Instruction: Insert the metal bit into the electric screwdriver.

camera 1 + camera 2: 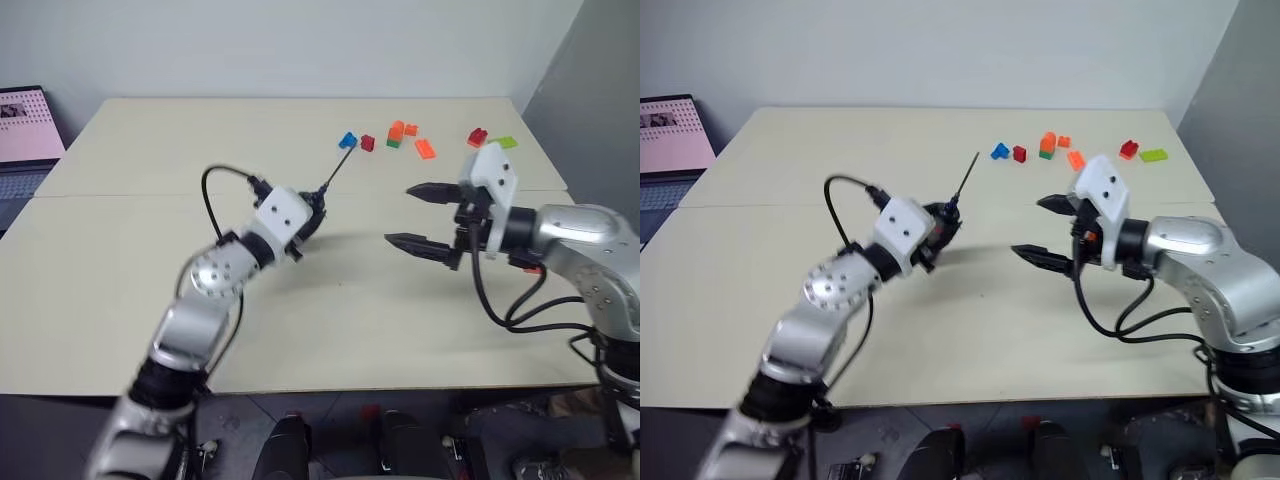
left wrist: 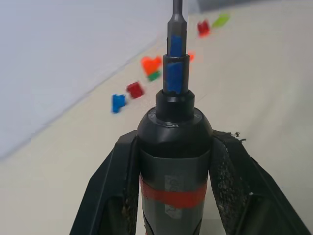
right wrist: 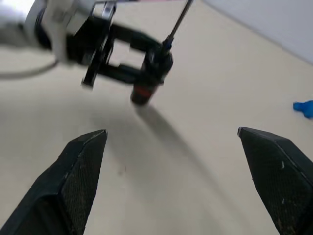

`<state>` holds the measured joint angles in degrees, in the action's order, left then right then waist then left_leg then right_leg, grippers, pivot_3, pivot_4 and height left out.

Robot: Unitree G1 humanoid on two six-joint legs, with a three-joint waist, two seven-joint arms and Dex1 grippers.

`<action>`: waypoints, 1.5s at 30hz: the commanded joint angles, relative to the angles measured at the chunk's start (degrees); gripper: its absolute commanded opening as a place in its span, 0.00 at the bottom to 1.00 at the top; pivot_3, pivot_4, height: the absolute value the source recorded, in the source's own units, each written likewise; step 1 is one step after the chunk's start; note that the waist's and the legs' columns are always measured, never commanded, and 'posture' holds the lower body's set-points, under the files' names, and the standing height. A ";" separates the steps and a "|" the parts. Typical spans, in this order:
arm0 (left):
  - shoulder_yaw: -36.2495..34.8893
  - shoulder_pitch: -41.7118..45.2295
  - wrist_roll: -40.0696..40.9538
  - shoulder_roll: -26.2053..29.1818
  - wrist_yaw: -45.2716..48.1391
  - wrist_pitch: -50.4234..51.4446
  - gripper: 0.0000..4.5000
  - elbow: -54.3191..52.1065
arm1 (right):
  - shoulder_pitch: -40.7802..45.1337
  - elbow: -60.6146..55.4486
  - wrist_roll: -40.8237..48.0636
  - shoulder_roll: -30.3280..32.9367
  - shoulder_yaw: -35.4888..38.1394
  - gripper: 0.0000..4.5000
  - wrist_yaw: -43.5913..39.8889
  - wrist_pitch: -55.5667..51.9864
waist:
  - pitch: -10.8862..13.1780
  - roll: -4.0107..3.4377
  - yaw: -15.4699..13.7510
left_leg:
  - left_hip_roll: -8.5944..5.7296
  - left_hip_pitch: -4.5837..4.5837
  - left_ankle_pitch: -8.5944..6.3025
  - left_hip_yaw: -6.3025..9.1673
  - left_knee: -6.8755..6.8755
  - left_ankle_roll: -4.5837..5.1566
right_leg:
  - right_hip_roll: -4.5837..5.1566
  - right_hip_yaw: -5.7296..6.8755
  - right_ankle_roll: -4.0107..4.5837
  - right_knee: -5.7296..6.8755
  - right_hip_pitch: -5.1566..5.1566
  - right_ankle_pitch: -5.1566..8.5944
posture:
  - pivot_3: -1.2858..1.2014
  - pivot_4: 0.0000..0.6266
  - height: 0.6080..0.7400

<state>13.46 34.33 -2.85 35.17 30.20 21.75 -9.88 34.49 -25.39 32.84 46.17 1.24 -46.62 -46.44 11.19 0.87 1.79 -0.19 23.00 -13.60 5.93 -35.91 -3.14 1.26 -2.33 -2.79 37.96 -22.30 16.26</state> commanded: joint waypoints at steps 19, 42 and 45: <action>24.30 25.25 -20.27 -9.75 28.34 -28.43 0.53 46.34 | -13.77 -8.64 -2.74 13.52 5.14 1.00 -9.09 6.31 | 0.02 0.02 -0.32 | -0.15 0.24 -0.03 -0.07 -0.17 0.02 | 0.22 0.05 -0.19 -0.10 0.01 0.06 | 0.52 0.24 1.00; -12.42 7.16 9.87 9.16 41.30 6.21 1.00 11.04 | -15.28 -2.33 -5.17 12.88 4.68 1.00 -10.97 11.57 | 0.03 0.01 1.03 | 0.00 0.09 -0.03 -0.18 -0.17 0.01 | 0.16 -0.08 0.12 0.12 -0.03 -0.13 | 0.52 0.24 1.00; -16.17 1.76 13.36 13.08 41.27 9.75 1.00 4.65 | -16.16 -1.28 -5.12 13.16 5.08 1.00 -12.14 12.69 | 0.03 0.01 0.49 | 0.00 0.09 -0.03 -0.15 -0.18 0.01 | 0.17 -0.04 0.15 0.13 -0.02 -0.11 | 0.52 0.24 1.00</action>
<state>0.76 37.24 7.01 46.29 70.96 29.04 0.69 18.51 -26.13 27.75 58.53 4.46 -57.52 -35.59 11.23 0.88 2.28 -0.21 23.08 -13.63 5.81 -36.10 -3.13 1.43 -2.34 -2.64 38.09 -22.28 16.14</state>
